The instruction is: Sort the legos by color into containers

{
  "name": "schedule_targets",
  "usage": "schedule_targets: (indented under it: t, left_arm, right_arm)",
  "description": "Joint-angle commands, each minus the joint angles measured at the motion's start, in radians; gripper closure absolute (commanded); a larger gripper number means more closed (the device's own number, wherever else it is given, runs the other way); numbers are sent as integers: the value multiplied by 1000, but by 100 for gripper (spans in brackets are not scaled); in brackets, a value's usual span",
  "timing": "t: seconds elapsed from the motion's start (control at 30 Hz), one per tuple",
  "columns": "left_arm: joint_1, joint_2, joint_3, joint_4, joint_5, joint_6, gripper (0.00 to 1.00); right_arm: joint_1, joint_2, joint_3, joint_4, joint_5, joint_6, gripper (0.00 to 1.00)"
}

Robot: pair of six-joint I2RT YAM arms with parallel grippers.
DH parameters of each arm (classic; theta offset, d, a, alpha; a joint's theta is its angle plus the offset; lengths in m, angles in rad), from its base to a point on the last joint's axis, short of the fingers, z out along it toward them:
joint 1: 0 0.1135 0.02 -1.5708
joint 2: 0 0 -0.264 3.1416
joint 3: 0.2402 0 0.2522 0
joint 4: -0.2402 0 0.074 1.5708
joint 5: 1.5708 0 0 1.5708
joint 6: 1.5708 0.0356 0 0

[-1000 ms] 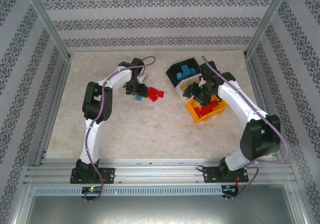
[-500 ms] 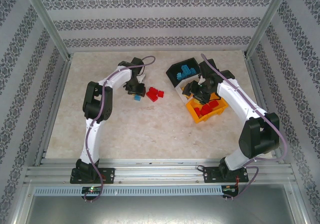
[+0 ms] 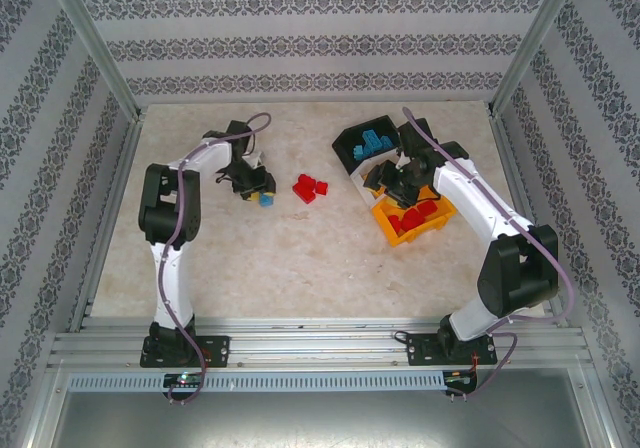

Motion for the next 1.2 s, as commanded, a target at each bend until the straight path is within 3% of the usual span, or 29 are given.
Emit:
schedule_targets:
  t: [0.0,0.17,0.43,0.73,1.0,1.17]
  left_arm:
    - [30,-72,-79,190,211,-168,62]
    - [40,-109,-143,350,317,-313,62]
    - [41,-139,-170,513,379,-478,62]
    - [36,-170,-163,530,396,-506,62]
    - [-1,-158,-67,520,396,-526,62]
    - [-49,-119,39,534,386,-562,62]
  right_arm:
    - [17,10,-3,10,4,21,39]
    - [16,9,7,2,9,18,39]
    - [10,6,16,-9,10,6,39]
    - [9,21,49,-33,-3,22,39]
    - [-3,-61,-13,-54,33,28,36]
    - [-25,-129,-82,-45,33,33,23]
